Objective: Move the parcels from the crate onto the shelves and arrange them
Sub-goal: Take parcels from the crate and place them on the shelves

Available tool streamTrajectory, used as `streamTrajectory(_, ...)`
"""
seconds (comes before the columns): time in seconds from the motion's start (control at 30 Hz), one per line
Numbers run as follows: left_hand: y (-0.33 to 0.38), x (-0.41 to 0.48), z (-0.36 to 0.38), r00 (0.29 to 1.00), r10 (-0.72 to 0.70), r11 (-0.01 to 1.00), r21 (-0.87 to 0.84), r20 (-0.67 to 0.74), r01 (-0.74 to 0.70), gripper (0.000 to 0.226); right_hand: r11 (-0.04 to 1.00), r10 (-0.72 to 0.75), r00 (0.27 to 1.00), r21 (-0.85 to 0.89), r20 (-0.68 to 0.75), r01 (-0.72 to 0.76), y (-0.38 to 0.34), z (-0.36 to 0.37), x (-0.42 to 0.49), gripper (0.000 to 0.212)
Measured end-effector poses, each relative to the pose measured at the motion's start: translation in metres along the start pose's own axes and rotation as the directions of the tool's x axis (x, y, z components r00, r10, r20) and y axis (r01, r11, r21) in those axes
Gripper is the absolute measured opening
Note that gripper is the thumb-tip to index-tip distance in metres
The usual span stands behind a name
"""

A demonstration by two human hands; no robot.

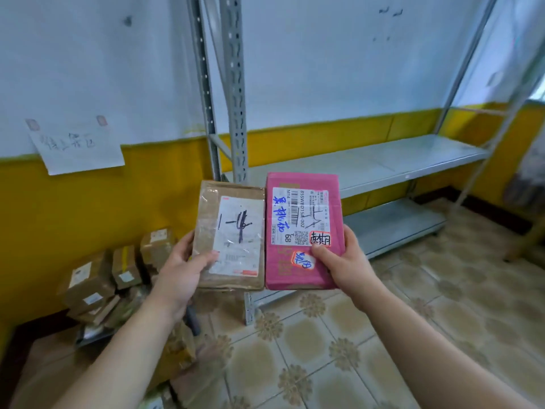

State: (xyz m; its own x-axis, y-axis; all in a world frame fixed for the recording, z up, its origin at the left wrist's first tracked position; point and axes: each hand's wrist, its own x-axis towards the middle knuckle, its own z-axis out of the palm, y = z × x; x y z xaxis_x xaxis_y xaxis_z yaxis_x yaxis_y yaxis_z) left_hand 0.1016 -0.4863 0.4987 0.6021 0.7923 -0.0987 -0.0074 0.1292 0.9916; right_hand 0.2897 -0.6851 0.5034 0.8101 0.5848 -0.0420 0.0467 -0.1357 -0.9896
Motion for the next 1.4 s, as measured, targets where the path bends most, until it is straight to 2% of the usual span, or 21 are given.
streamTrajectory(0.13,0.005,0.006,0.086,0.998,0.025,1.0,-0.018,0.051,-0.025,0.057,0.999,-0.032,0.996,-0.014,-0.086,0.031,-0.008,-0.086,0.01,0.044)
streamTrajectory(0.23,0.006,0.008,0.138,0.997,0.017,0.998,-0.058,0.07,-0.013,0.057,0.999,-0.045,0.99,-0.02,-0.135,0.043,-0.012,-0.135,0.02,0.045)
streamTrajectory(0.47,0.003,0.038,0.199,0.996,0.004,0.998,-0.064,0.087,0.001,0.052,1.0,-0.027,0.983,0.01,-0.181,0.029,-0.006,-0.196,0.063,0.045)
streamTrajectory(0.77,-0.022,0.167,0.237,0.995,-0.061,0.998,-0.014,0.082,0.062,0.053,0.998,0.01,0.982,-0.051,-0.186,-0.02,0.01,-0.205,0.197,0.049)
streamTrajectory(1.07,-0.023,0.294,0.268,0.99,-0.139,0.99,0.004,-0.004,0.139,0.041,0.987,0.093,0.983,-0.112,-0.156,-0.111,0.02,-0.207,0.338,0.048)
streamTrajectory(1.27,-0.045,0.36,0.276,0.967,-0.23,0.973,0.008,-0.108,0.232,0.05,0.979,0.133,0.991,-0.152,-0.027,-0.135,0.046,-0.192,0.434,0.038)
streamTrajectory(1.4,-0.06,0.402,0.285,0.939,-0.281,0.959,-0.016,-0.198,0.284,0.047,0.966,0.159,0.982,-0.224,0.105,-0.132,0.066,-0.18,0.513,0.036)
